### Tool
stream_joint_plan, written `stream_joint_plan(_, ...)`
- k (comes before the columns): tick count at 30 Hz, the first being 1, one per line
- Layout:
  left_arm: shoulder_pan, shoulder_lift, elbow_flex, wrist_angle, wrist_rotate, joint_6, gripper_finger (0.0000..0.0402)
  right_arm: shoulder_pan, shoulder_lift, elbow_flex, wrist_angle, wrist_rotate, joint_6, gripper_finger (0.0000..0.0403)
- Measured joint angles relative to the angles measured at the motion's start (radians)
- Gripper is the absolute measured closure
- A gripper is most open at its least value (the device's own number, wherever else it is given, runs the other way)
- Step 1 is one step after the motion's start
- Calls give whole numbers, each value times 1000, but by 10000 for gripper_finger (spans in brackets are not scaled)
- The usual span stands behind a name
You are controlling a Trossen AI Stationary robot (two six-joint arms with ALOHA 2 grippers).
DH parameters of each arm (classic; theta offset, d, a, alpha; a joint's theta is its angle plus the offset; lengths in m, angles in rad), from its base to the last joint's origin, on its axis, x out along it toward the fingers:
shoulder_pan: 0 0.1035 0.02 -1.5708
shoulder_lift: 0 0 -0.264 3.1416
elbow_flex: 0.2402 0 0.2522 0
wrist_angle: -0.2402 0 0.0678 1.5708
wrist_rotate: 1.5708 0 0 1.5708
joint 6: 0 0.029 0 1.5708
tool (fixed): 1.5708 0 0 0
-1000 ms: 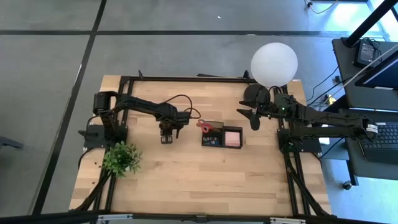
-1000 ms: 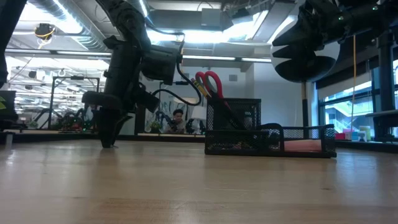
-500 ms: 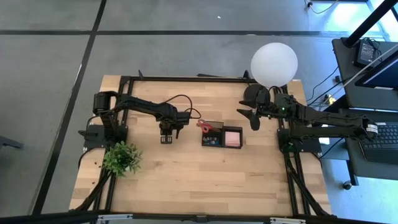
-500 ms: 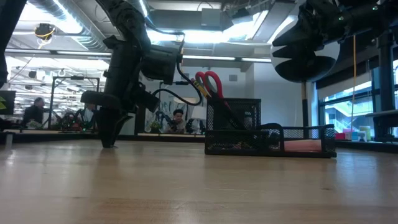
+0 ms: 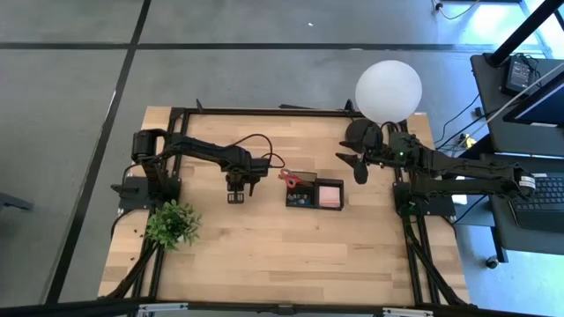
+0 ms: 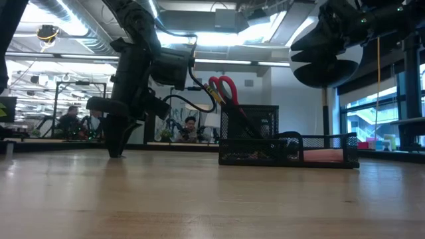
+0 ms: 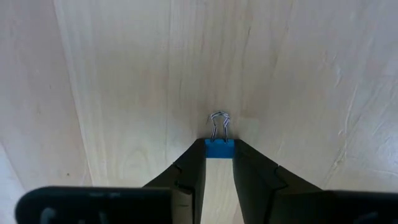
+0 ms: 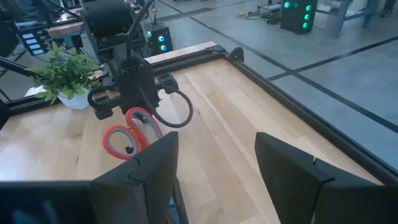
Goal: Pick and place office supplies into organizer
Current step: Put the blue binder clip into the black desk organizer
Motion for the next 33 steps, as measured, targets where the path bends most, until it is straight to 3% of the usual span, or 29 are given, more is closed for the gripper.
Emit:
stream_joint_plan(9,2,-50,24,22,-2,-11,336,0,0,0,0,0,0,185)
stream_joint_plan(23,-14,-158,26,-82,42,-48,336,0,0,0,-1,-1,-22,185)
stream_joint_plan(33,-88,-301,27,53,184,-48,336,0,0,0,0,-1,-40,185)
